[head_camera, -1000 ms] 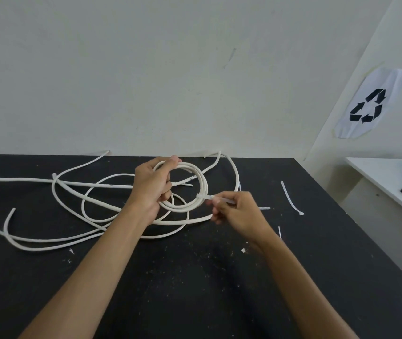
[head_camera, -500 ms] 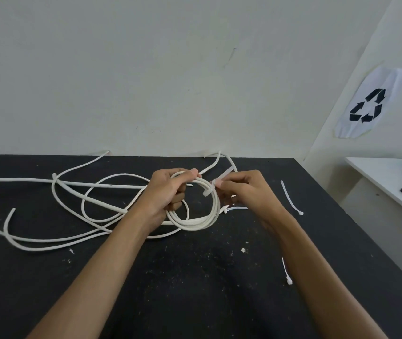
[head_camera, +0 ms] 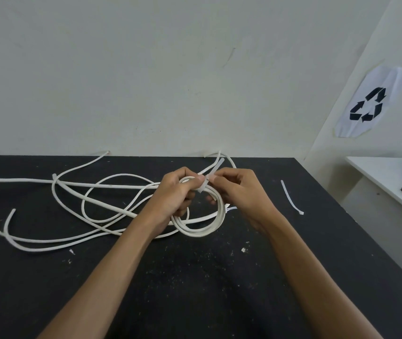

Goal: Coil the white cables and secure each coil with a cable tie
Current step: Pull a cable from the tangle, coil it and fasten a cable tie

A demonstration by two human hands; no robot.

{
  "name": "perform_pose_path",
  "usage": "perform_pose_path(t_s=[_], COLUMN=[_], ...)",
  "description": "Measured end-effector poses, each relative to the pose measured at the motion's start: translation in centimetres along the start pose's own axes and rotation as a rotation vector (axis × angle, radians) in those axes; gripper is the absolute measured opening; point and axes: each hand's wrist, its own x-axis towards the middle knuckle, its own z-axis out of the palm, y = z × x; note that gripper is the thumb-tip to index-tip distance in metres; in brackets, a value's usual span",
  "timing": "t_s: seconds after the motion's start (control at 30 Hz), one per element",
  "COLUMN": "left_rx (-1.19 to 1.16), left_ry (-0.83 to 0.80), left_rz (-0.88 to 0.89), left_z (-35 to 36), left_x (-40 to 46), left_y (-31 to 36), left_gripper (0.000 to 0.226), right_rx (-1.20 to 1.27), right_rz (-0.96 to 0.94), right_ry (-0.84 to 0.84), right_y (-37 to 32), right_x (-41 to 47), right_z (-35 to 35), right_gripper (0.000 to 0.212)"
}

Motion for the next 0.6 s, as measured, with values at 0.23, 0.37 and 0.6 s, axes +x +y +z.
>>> perform_pose_path(t_s=[0.23,0.37,0.6], left_rx=[0.047,0.24,0.139], left_ry=[0.09,0.143,0.087], left_rz=[0.126,0.303,0.21], left_z=[0.8,0.9,1.9], left_x=[-0.4,-0.8,-0.9], left_y=[0.0,-0.1,-0.2], left_gripper=[0.024,0.019,0.017], right_rx=[0.223,0.248,0.201], right_rz=[0.076,0.08,0.025], right_ry=[0.077,0.159,0.266], right_y=[0.4,0.1,0.1], right_x=[1.2,1.5,1.6], right_z=[1.2,1.3,2.3], right_gripper=[0.021,0.02,0.022])
